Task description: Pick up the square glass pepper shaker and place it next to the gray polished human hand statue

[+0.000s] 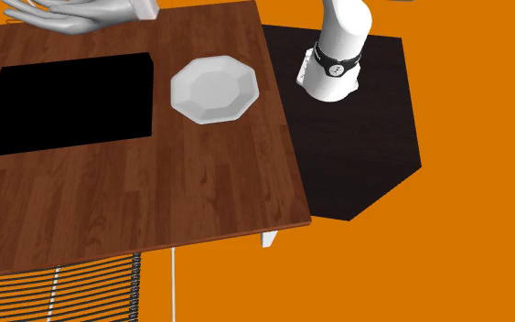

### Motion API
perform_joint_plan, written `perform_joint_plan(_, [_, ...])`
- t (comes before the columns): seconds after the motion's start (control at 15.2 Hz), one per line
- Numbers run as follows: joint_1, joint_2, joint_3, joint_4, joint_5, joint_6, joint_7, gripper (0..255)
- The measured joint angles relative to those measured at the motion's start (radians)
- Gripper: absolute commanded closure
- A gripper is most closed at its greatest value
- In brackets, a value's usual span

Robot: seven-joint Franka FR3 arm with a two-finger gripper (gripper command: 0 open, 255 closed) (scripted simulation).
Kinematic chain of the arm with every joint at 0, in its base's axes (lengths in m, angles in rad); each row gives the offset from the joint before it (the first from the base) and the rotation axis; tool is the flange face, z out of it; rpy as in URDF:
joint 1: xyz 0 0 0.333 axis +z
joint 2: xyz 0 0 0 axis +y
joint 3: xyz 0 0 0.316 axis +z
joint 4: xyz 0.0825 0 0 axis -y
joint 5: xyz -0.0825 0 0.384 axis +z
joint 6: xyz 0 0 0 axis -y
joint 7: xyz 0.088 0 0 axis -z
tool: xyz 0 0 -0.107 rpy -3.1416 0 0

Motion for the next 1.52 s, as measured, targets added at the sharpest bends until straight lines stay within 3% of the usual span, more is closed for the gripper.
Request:
perform_joint_plan(0.26, [0.012, 0.028, -0.105, 0.066, -0.013, -0.016, -0.102, 255])
perform_joint_plan(0.73, [0.112, 0.095, -0.32, 0.216, -0.003, -0.044, -0.258, 255])
perform_joint_plan(1.52, [0.198, 0.117, -0.468, 0.129, -0.026, 0.104, -0.28, 255])
